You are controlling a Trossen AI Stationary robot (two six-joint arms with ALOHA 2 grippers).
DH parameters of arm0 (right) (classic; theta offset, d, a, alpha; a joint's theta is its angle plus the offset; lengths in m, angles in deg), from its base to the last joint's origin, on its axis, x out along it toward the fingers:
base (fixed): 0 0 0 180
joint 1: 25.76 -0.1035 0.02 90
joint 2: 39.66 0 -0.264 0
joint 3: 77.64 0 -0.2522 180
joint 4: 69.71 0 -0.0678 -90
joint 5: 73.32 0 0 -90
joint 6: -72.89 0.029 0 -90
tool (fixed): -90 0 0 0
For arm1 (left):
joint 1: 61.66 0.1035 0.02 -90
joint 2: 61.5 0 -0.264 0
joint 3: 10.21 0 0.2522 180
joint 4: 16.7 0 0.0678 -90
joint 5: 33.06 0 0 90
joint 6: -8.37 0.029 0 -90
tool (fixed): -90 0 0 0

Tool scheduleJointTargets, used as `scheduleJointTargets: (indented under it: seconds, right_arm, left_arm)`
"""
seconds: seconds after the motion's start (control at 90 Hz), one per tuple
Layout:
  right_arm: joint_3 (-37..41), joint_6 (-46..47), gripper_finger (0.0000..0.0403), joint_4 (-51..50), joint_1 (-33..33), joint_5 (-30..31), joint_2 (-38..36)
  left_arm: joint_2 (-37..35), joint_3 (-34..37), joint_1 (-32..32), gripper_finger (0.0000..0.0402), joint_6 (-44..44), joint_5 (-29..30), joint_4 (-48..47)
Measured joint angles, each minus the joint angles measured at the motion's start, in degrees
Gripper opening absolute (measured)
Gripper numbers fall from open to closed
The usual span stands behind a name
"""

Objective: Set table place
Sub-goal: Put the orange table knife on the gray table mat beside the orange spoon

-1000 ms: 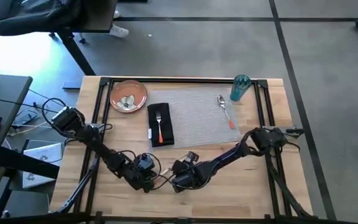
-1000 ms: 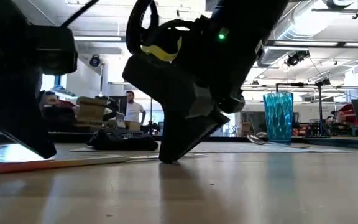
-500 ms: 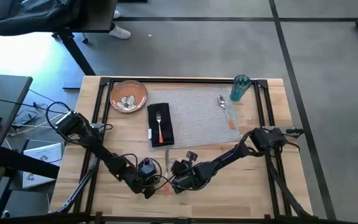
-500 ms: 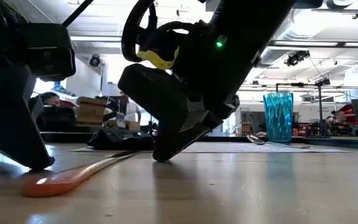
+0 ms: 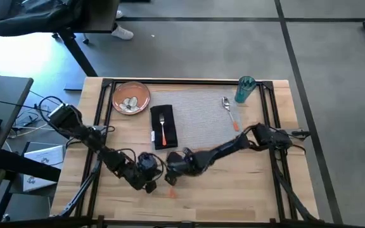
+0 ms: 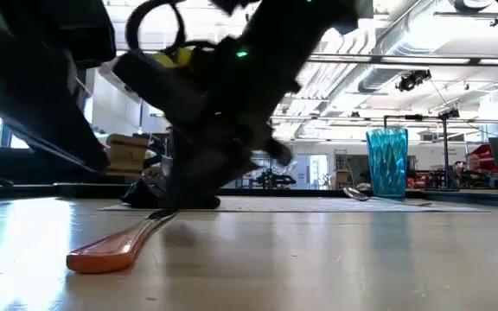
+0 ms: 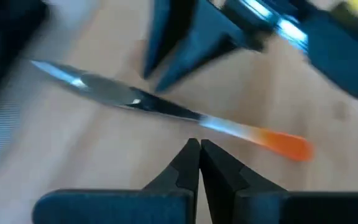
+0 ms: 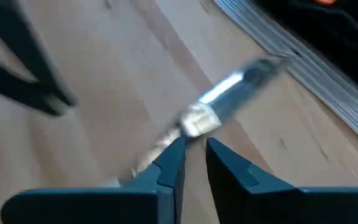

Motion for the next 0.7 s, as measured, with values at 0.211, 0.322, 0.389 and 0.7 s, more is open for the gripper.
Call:
scheduleJointTargets:
  seconds: [0.211,0.322,0.389,0.7]
  right_arm:
    - [0.67,0.5,0.0002,0.92,2.15,-1.2,0.29]
    - [0.56,1.89,0.0001,1.16,1.84,-1.72,1.01]
    - [0.56,2.67,0.0,1.19,1.15,-1.49,1.09]
    - [0.54,7.08,0.0,0.79,-3.69,-1.12,1.12]
  left_arm:
    - [-0.89,0.07,0.08,0.0,-1.46,0.35,-4.71]
    - [-0.89,0.04,0.01,0.0,-1.47,0.4,-4.72]
    - [-0.89,0.04,0.01,0.0,-1.46,0.46,-4.56]
    - [-0.89,0.04,-0.01,0.0,-1.33,0.85,-3.4]
